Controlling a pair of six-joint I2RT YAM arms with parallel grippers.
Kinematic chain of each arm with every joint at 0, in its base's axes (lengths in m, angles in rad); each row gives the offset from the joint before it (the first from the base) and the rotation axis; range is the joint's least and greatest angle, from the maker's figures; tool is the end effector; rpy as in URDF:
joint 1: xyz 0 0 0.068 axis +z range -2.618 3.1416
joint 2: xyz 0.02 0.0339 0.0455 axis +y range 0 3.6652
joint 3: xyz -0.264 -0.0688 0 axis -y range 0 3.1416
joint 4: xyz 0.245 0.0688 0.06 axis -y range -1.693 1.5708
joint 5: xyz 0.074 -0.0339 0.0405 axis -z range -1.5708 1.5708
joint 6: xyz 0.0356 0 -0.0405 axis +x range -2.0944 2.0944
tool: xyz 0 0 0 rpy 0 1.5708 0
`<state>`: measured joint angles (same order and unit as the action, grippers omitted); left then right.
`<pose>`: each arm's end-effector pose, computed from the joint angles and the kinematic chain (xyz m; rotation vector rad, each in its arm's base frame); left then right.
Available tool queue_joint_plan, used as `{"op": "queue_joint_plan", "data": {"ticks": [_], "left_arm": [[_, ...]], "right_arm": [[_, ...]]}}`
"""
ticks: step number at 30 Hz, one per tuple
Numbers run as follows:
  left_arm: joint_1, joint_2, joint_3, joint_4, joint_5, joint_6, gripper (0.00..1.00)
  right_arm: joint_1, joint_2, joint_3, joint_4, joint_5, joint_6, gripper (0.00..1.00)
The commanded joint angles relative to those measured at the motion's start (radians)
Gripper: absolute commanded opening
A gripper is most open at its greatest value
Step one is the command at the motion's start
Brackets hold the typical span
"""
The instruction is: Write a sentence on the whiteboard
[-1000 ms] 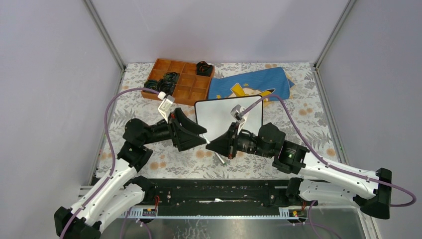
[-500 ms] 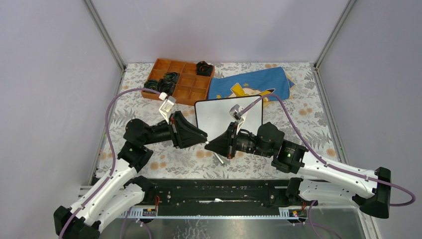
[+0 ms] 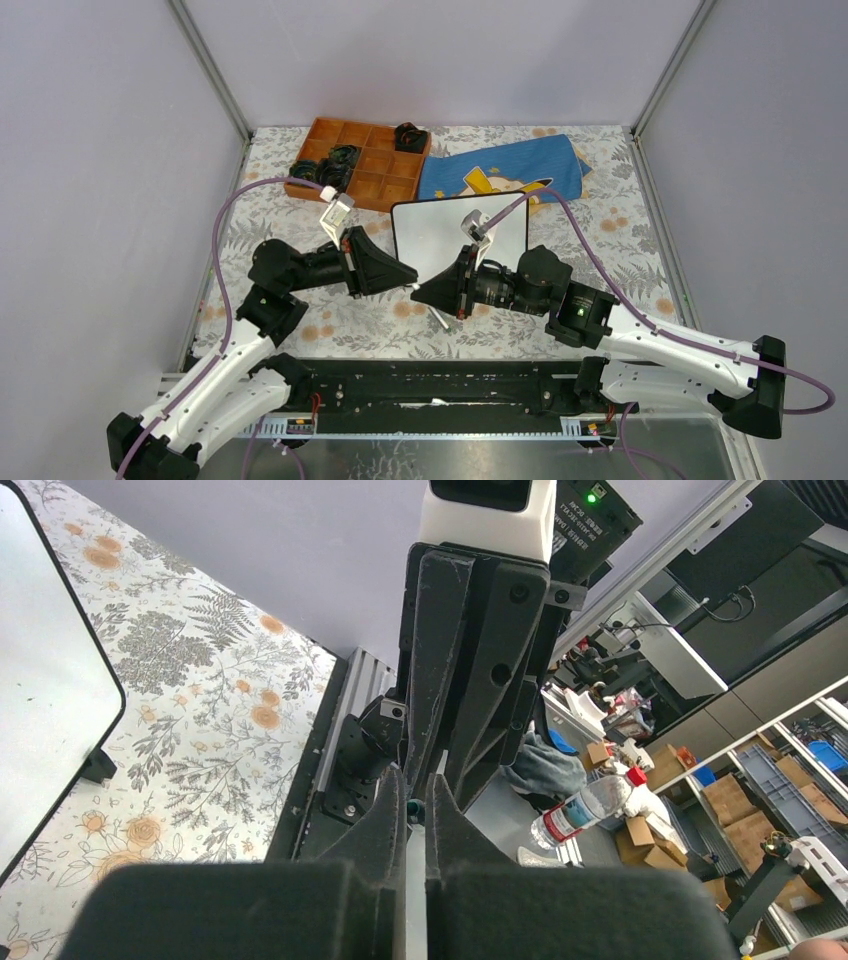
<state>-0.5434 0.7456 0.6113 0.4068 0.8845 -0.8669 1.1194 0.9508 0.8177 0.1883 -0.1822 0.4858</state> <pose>0.1312 -0.1114 0.3452 0.6344 1.5167 -1.6942 0.0929 0.2064 0.3613 -0.6801 1.5520 1.3889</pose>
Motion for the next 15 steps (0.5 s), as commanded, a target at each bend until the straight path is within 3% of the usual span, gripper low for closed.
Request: {"op": "queue_joint_plan", "data": {"ticks": [1,4,10,12,15], "left_arm": [[-0.01,-0.017,0.02,0.03,0.018,0.009,0.0],[-0.012,-0.028,0.02,0.041,-0.007,-0.003,0.0],[-0.012,-0.05,0.023,0.068,-0.119,-0.034,0.0],[-0.012,-0.054,0.028,0.072,-0.158,-0.044,0.0],[-0.012,-0.064,0.023,0.101,-0.207,-0.074,0.0]], "right_arm": [[0.002,-0.006,0.023,0.068,-0.01,0.009,0.0],[0.002,-0.008,0.018,0.082,-0.027,0.019,0.02],[0.002,-0.007,0.004,0.123,-0.028,0.058,0.53],[0.002,-0.012,-0.005,0.137,-0.019,0.074,0.6],[0.002,-0.024,-0.027,0.17,-0.002,0.102,0.61]]}}
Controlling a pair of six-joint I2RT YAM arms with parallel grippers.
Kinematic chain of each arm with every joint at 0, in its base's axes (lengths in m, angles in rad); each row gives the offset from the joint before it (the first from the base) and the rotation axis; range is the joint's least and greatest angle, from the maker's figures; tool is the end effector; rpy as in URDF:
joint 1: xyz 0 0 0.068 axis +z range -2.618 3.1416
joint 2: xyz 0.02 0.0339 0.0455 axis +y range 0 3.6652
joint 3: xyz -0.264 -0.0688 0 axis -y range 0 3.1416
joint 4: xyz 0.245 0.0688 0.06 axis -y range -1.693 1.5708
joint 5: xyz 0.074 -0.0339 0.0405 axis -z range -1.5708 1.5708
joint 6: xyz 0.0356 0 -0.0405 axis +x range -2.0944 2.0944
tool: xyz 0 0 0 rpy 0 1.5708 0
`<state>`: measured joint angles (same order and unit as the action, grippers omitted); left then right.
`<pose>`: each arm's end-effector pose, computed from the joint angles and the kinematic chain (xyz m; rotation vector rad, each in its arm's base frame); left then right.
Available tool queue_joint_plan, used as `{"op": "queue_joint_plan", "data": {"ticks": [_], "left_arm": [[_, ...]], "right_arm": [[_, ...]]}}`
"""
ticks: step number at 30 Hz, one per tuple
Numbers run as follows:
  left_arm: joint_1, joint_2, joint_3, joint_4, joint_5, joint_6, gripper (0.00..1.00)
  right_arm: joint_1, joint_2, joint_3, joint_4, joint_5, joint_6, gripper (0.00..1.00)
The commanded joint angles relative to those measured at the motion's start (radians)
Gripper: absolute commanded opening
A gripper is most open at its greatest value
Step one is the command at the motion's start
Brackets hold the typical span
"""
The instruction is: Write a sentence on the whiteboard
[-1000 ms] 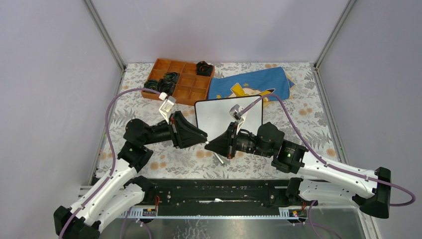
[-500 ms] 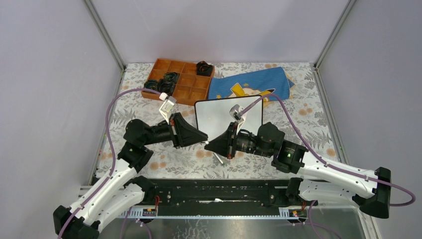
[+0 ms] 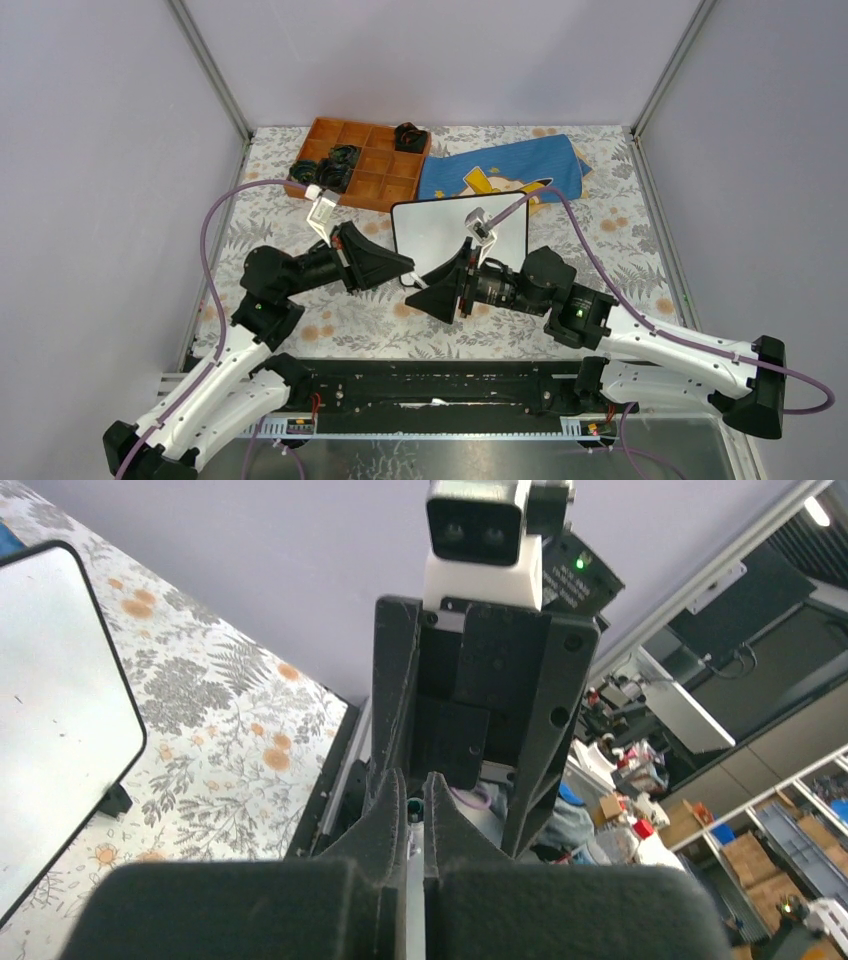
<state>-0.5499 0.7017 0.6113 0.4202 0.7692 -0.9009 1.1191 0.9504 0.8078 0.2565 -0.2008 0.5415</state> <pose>0.1252 -0.1058 0.3538 0.5176 1.4641 -1.6635 0.0921 0.2062 0.3653 -0.6432 1.5161 1.4652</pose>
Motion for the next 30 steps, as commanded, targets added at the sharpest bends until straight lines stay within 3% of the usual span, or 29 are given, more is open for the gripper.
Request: {"op": "queue_joint_plan", "data": {"ticks": [1,15,25,30], "left_arm": [[-0.005,-0.021,0.017,0.103,-0.103,-0.06,0.0],[-0.005,-0.013,-0.042,0.298,-0.145,-0.23,0.0],[-0.005,-0.023,-0.045,0.288,-0.149,-0.231,0.0],[-0.005,-0.029,-0.049,0.276,-0.144,-0.225,0.0]], "right_arm": [[0.002,-0.031,-0.027,0.116,0.022,0.054,0.61],[0.002,-0.108,-0.104,0.218,0.075,0.106,0.43],[0.002,-0.136,-0.132,0.244,0.114,0.118,0.44],[0.002,-0.127,-0.123,0.246,0.097,0.115,0.26]]}}
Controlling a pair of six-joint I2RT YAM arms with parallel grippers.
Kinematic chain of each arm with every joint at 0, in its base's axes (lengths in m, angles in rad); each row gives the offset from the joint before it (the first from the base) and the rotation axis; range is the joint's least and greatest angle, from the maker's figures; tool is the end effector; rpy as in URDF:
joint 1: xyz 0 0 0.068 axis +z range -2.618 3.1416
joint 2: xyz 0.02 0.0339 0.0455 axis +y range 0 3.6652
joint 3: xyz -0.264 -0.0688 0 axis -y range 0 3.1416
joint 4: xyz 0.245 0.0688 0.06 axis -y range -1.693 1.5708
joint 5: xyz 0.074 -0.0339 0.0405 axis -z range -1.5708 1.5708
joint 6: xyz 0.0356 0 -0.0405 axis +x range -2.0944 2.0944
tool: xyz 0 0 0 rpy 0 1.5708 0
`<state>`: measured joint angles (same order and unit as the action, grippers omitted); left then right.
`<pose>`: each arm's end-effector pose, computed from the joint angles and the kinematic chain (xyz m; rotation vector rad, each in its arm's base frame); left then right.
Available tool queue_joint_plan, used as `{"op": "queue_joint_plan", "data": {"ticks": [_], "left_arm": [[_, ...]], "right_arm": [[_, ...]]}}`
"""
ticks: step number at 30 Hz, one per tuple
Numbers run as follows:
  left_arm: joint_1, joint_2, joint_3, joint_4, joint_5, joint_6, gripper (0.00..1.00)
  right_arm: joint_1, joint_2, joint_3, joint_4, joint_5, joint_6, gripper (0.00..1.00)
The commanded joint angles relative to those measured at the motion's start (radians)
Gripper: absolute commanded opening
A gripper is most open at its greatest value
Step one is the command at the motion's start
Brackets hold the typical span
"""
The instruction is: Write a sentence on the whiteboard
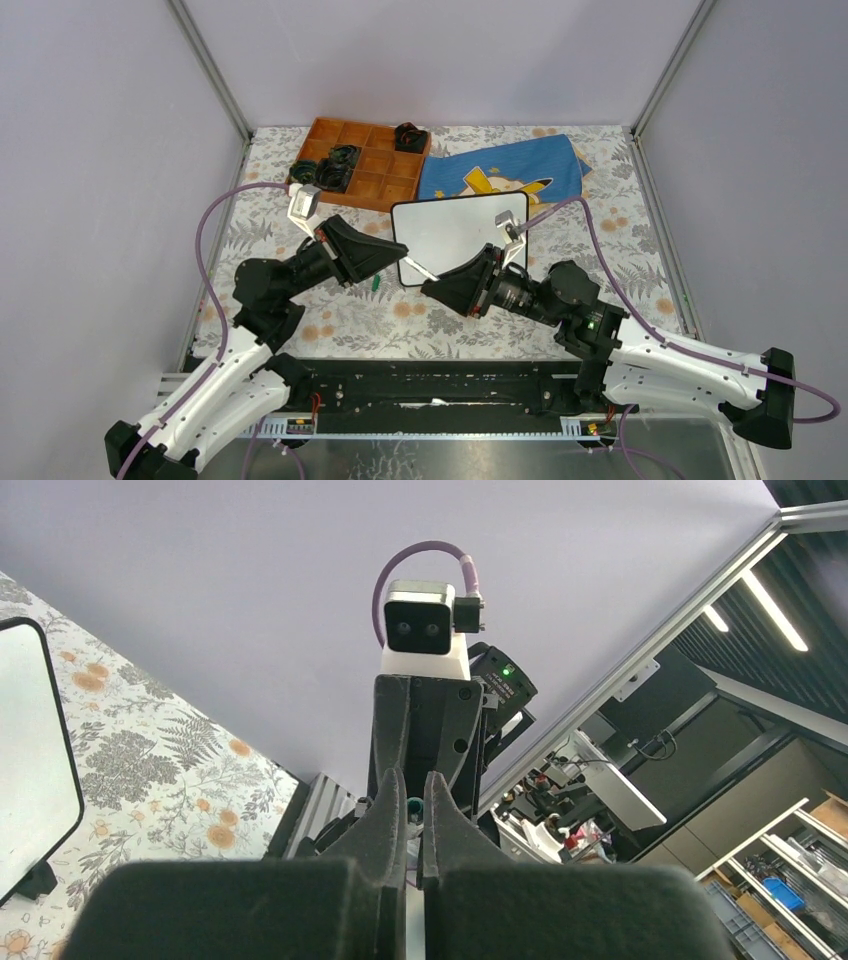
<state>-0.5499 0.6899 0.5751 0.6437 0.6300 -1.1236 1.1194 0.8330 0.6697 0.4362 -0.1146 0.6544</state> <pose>0.1215 -0.0991 0.3649 0.3079 1.3174 -1.7790 0.0832 0.1811 0.3577 -0.4483 1.4094 1.5605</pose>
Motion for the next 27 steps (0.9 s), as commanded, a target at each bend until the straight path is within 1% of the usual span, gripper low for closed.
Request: {"op": "queue_joint_plan", "data": {"ticks": [1,3,5,6,7,8,9,10,11,13,16,17,20,24,27], "left_arm": [[-0.005,-0.019,-0.016,0.049,-0.006,-0.001,0.0],[-0.005,-0.025,-0.017,0.04,-0.006,0.004,0.0],[-0.005,-0.028,-0.013,0.021,0.005,0.017,0.0],[-0.005,-0.024,-0.006,0.016,0.028,0.027,0.07],[-0.006,-0.02,0.006,-0.01,0.055,0.044,0.34],[-0.006,-0.018,0.028,-0.039,0.084,0.07,0.57],[-0.006,-0.019,0.053,-0.099,0.101,0.11,0.71],[-0.005,-0.025,0.077,-0.18,0.112,0.151,0.8],[-0.005,-0.033,0.098,-0.231,0.122,0.192,0.84],[-0.005,-0.044,0.142,-0.317,0.145,0.282,0.88],[-0.005,-0.036,0.208,-0.403,0.201,0.359,0.89],[-0.005,-0.032,0.221,-0.412,0.228,0.371,0.88],[-0.007,-0.009,0.248,-0.426,0.313,0.389,0.85],[-0.01,0.024,0.275,-0.435,0.412,0.391,0.82],[-0.021,0.039,0.288,-0.459,0.437,0.401,0.81]], "right_arm": [[0.002,-0.009,0.017,0.067,0.005,0.001,0.2],[0.002,-0.011,0.015,0.073,-0.002,-0.003,0.1],[0.002,-0.016,0.018,0.07,-0.01,-0.01,0.01],[0.002,-0.019,0.023,0.061,-0.018,-0.017,0.0],[0.002,-0.025,0.041,0.026,-0.038,-0.033,0.0],[0.002,-0.027,0.064,-0.019,-0.057,-0.057,0.0],[0.002,-0.031,0.094,-0.077,-0.075,-0.083,0.0],[0.002,-0.035,0.121,-0.135,-0.094,-0.105,0.0],[0.002,-0.039,0.144,-0.18,-0.117,-0.128,0.0],[0.002,-0.044,0.186,-0.275,-0.153,-0.166,0.0],[0.002,-0.046,0.251,-0.413,-0.201,-0.216,0.0],[0.001,-0.043,0.287,-0.488,-0.216,-0.235,0.0],[0.002,-0.017,0.375,-0.626,-0.257,-0.291,0.0],[0.002,0.023,0.459,-0.747,-0.289,-0.341,0.0],[0.002,0.044,0.493,-0.794,-0.3,-0.366,0.0]]}}
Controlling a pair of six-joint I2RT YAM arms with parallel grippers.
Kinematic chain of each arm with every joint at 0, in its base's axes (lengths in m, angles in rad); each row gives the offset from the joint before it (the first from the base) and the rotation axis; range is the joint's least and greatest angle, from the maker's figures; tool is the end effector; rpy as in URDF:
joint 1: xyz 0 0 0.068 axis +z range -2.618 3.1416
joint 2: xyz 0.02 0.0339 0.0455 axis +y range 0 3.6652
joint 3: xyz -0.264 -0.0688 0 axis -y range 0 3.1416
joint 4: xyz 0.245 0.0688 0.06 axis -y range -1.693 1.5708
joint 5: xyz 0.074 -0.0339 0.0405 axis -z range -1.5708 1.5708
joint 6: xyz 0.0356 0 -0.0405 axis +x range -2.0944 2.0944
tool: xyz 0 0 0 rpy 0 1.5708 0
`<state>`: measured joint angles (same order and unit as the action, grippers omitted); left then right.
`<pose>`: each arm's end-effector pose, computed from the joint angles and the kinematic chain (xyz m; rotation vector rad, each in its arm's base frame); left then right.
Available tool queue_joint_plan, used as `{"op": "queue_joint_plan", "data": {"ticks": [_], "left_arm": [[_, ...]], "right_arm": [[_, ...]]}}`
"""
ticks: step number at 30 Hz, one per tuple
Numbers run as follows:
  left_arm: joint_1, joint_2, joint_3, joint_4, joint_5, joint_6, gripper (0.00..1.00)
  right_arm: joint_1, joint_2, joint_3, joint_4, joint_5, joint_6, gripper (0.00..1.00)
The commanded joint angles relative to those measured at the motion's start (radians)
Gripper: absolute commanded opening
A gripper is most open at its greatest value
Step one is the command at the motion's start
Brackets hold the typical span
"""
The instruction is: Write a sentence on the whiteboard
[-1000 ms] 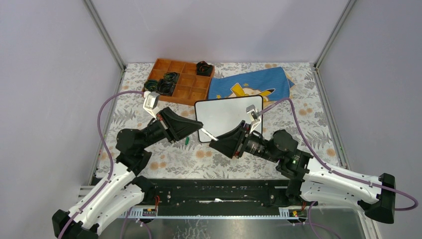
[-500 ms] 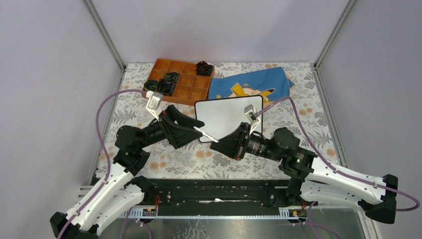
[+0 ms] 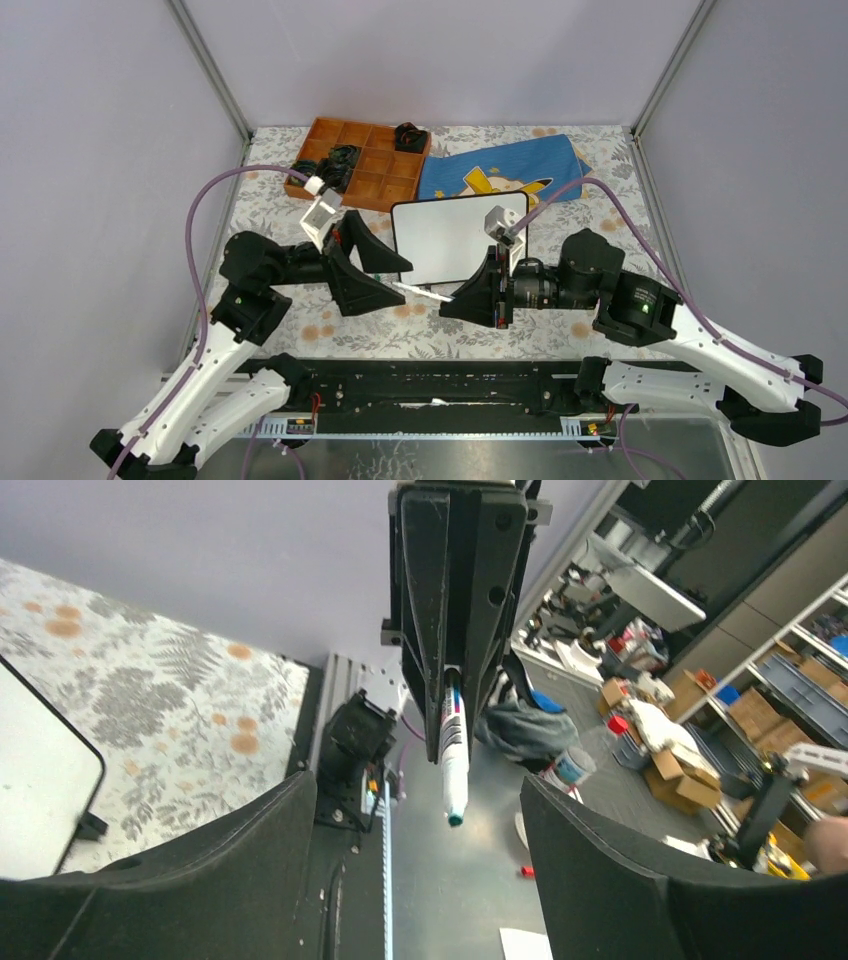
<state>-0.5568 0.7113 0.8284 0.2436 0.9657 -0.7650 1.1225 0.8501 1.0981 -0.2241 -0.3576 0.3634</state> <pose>0.1072 -0.1012 0.4073 0.8235 1.3597 -1.6487 0.0650 0.1639 0.4327 -0.9285 1.4725 1.4138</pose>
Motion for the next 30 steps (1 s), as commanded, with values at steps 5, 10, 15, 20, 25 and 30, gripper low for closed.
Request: {"op": "queue_joint_plan", "data": {"ticks": [5,10,15,20,25,30], "left_arm": [[-0.021,0.027,0.049,-0.107,0.105,0.069,0.73],[-0.023,0.032,0.049,-0.108,0.112,0.07,0.6],[-0.026,0.036,0.041,-0.125,0.13,0.076,0.66],[-0.036,0.034,0.042,-0.162,0.132,0.104,0.65],[-0.038,0.036,0.041,-0.184,0.122,0.113,0.5],[-0.038,0.039,0.04,-0.188,0.119,0.114,0.43]], "right_arm": [[-0.001,0.048,0.101,-0.172,-0.07,-0.102,0.0],[-0.001,0.055,0.114,-0.181,-0.068,-0.114,0.0],[-0.001,0.062,0.126,-0.187,-0.063,-0.125,0.0],[-0.002,0.072,0.134,-0.183,-0.06,-0.13,0.0],[-0.001,0.086,0.138,-0.181,-0.063,-0.132,0.0],[-0.001,0.09,0.142,-0.175,-0.054,-0.135,0.0]]}}
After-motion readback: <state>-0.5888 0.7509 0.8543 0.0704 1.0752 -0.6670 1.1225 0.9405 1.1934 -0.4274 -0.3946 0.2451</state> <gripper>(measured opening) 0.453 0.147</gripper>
